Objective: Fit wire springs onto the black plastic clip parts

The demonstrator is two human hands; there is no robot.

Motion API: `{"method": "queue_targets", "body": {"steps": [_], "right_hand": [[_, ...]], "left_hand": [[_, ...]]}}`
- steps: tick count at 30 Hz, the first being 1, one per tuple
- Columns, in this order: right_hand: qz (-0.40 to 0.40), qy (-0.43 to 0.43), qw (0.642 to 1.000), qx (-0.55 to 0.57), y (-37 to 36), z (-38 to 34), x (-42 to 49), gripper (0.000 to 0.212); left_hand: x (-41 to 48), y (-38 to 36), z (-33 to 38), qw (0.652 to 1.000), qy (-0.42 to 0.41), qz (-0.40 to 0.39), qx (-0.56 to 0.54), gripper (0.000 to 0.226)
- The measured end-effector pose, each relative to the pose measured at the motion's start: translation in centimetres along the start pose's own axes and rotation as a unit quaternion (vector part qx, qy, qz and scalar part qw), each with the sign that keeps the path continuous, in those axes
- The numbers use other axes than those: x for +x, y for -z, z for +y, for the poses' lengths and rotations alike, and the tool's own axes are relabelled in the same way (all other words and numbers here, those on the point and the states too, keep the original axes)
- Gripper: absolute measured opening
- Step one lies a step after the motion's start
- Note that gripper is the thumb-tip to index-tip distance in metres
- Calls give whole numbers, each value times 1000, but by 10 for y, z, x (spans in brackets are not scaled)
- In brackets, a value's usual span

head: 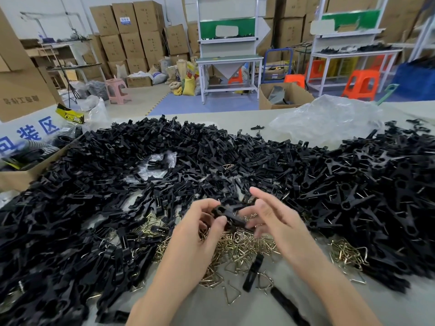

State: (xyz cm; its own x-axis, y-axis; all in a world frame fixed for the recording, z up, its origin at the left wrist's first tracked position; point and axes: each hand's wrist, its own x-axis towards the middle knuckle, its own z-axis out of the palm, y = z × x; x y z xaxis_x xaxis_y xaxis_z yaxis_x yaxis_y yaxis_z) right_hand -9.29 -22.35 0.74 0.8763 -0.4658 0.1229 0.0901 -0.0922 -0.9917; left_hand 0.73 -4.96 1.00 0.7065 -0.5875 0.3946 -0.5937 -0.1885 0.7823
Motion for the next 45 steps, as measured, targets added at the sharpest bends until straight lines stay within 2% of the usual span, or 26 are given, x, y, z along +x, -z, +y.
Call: {"method": "queue_targets", "body": {"steps": [2,3,5,7,8,10,12,16,23,26,30,32,34,37,43,45], "right_hand": [[58,46,989,-131,0,0,-3,25],[48,54,981,-180,0,1,-4,25],[-34,48,957,-283,-4,2,-8,34],[-109,53,908,-400,-10,6,-8,47],[-123,59,887,-442,-13,7,-7,49],[-119,62,870,-474,-16,8,-5,46],[-107,71,873,-470,-17,9,-5,38],[-73,100,894,-430,-16,13,-5,28],[-53,145,901,-406,-14,8,-7,45],[-7,161,916,-366,-15,5,-9,31],[28,95,972,-214,-16,-1,-10,15],[61,70,985,-146,-15,-4,-9,6],[96,55,991,-80,-13,-5,-7,10],[100,12,995,15,-8,-6,-4,23],[88,-56,981,164,-3,-7,1,15],[92,-54,979,175,-1,-7,2,22]], "left_hand": [[1,2,-3,998,10,55,-1,20],[1,3,-4,997,11,79,4,21],[1,4,-6,994,13,112,13,21],[1,3,-5,992,14,124,23,21],[1,3,-5,992,14,123,30,22],[1,1,-3,992,17,118,38,23],[0,1,-2,993,17,112,45,24],[-1,0,1,993,13,105,49,23],[-2,1,1,993,9,106,53,23],[-2,1,1,993,10,103,50,22],[-2,2,1,994,13,100,51,22],[-2,2,2,994,13,96,47,23],[-3,1,3,995,11,91,39,24],[-3,0,3,997,8,73,20,27],[-4,-3,2,999,-5,32,1,29],[-4,-4,1,1000,-8,29,3,29]]}}
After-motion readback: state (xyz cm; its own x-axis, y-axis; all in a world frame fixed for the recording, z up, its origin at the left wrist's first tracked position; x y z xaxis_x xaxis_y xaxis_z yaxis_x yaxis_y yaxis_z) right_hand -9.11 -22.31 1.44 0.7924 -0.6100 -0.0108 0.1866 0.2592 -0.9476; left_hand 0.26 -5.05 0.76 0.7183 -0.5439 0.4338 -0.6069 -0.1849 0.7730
